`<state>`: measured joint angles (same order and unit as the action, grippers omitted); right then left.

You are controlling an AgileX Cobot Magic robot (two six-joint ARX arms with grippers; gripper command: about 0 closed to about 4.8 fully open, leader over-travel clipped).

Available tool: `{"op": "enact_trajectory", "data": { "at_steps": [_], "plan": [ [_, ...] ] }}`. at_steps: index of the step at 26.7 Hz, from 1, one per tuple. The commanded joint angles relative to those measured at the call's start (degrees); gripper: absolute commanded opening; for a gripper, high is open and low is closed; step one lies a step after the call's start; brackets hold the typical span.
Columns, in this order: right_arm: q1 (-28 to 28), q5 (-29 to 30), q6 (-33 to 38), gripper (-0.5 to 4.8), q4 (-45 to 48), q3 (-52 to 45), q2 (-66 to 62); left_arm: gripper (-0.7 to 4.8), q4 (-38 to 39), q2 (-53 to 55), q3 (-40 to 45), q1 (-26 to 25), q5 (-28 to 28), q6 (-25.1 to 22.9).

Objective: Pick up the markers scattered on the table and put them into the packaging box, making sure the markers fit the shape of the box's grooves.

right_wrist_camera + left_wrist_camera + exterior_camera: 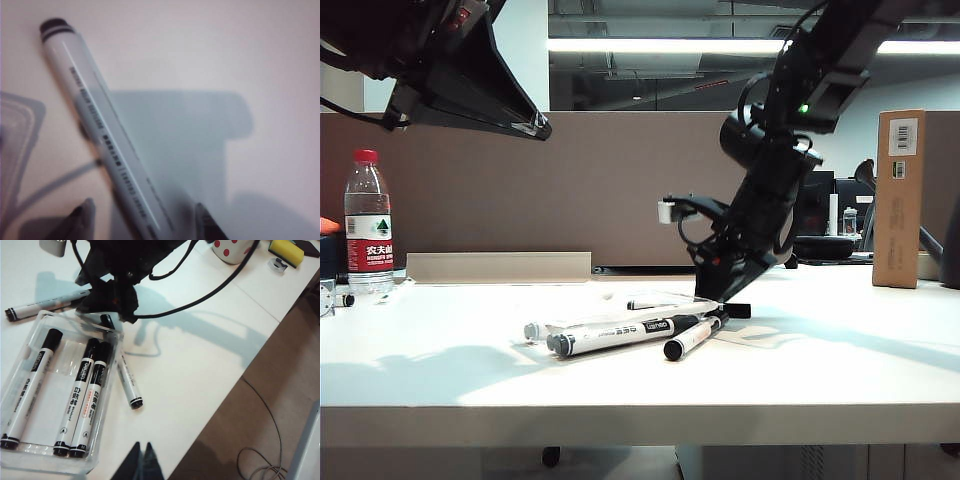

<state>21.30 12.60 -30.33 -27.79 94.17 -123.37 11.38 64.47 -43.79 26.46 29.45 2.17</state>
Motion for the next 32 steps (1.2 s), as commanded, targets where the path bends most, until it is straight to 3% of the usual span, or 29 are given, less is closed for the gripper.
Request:
{"op": "enact_trajectory", "data": {
  "at_steps": [1, 3, 4, 6, 7, 11, 18, 22, 24, 26, 27, 32],
  "plan": [
    [0.0, -0.2, -0.1, 2.7, 1.0, 0.3, -1.4, -0.05, -0.2, -0.2, -0.4, 0.0, 0.3, 0.0],
    [0.0, -0.3, -0.1, 2.52, 0.9, 0.3, -1.7, -0.05, 0.4, -0.2, -0.4, 0.0, 0.3, 0.0],
    [0.0, -0.4, -0.1, 2.1, 0.9, 0.3, -1.8, -0.05, 0.7, -0.2, -0.4, 0.0, 0.3, 0.0],
    [0.0, -0.5, -0.1, 0.72, 1.0, 0.3, -1.9, -0.05, 1.0, -0.2, -0.4, 0.0, 0.3, 0.0],
    [0.0, -0.6, -0.1, 0.33, 1.0, 0.3, -1.9, -0.05, 1.0, -0.2, -0.4, 0.0, 0.3, 0.0],
    [0.0, -1.2, 0.1, -0.06, 1.0, 0.3, -1.8, -0.05, 1.0, -0.2, -0.4, 0.0, 0.2, 0.0],
    [0.0, -5.0, 0.3, -0.06, -0.6, 1.2, 1.6, -0.05, 1.0, -0.2, -0.4, 0.0, 0.2, -0.1],
    [0.0, -4.7, 0.3, -0.06, -0.9, 1.2, 5.3, -0.05, 0.7, -0.2, -0.4, 0.0, 0.2, 0.0],
    [0.0, -1.2, -0.2, -0.06, -1.3, 1.2, 6.9, -0.05, 0.2, -0.2, -0.4, 0.0, 0.2, 0.0],
    [0.0, 6.3, -4.0, -0.06, -3.1, 1.2, 8.2, -0.05, 0.1, -0.2, -0.4, 0.0, 0.3, 0.0],
    [0.0, 12.7, -10.4, -0.06, -5.8, 1.3, 9.0, -0.04, 0.2, -0.2, -0.4, 0.0, 0.3, 0.0],
    [1.6, 14.4, -23.7, -0.06, -13.9, 1.8, 9.2, -0.03, 2.8, -2.9, -0.4, -0.1, 1.3, 0.1]
  ]
}}
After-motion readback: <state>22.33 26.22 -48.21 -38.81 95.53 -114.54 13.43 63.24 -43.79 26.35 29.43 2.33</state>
